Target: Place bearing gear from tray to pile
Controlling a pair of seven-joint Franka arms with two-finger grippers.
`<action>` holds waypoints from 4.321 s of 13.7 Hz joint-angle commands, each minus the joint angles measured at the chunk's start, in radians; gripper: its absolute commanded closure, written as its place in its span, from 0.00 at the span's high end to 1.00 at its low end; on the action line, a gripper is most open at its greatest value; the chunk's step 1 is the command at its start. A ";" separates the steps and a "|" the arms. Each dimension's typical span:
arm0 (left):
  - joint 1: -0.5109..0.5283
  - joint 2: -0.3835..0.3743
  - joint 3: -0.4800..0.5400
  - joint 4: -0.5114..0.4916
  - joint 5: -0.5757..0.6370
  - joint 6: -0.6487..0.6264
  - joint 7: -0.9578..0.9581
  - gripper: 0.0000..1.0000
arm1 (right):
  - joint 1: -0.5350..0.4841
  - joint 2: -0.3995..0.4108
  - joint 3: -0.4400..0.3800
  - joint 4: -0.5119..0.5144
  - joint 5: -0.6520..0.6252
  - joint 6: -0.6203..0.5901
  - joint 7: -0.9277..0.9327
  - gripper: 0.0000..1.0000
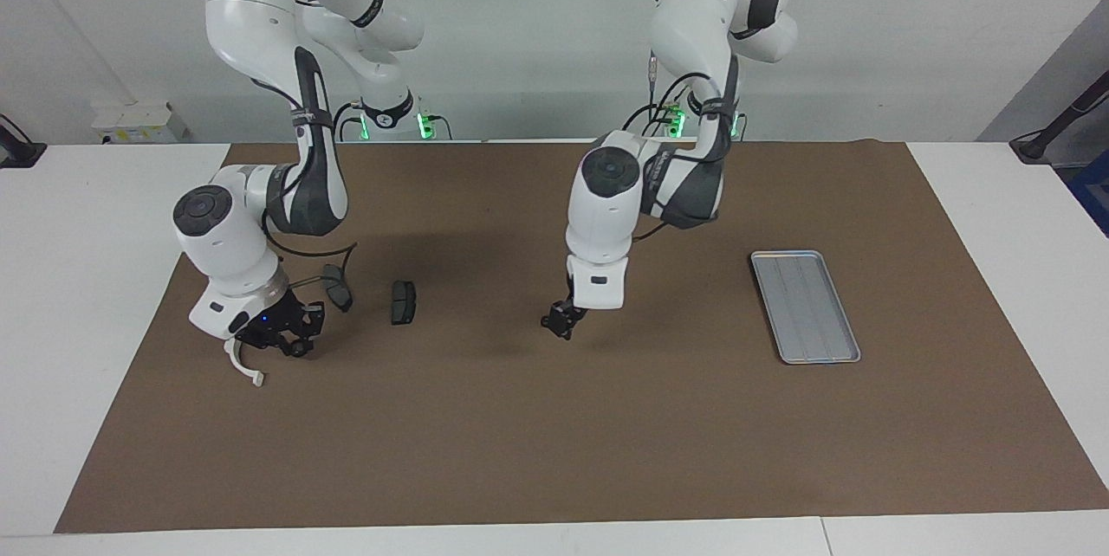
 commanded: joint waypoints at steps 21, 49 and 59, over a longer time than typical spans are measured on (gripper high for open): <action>0.606 -0.521 -0.065 -0.087 0.079 -0.533 0.950 1.00 | 0.230 0.005 0.013 0.235 -0.112 -0.164 0.438 0.83; 0.652 -0.606 -0.136 -0.222 0.108 -0.529 1.056 1.00 | 0.633 0.195 0.018 0.303 -0.109 -0.117 0.968 0.99; 0.649 -0.609 -0.138 -0.231 0.105 -0.501 1.122 1.00 | 0.630 0.185 0.021 0.227 -0.083 -0.056 0.958 0.98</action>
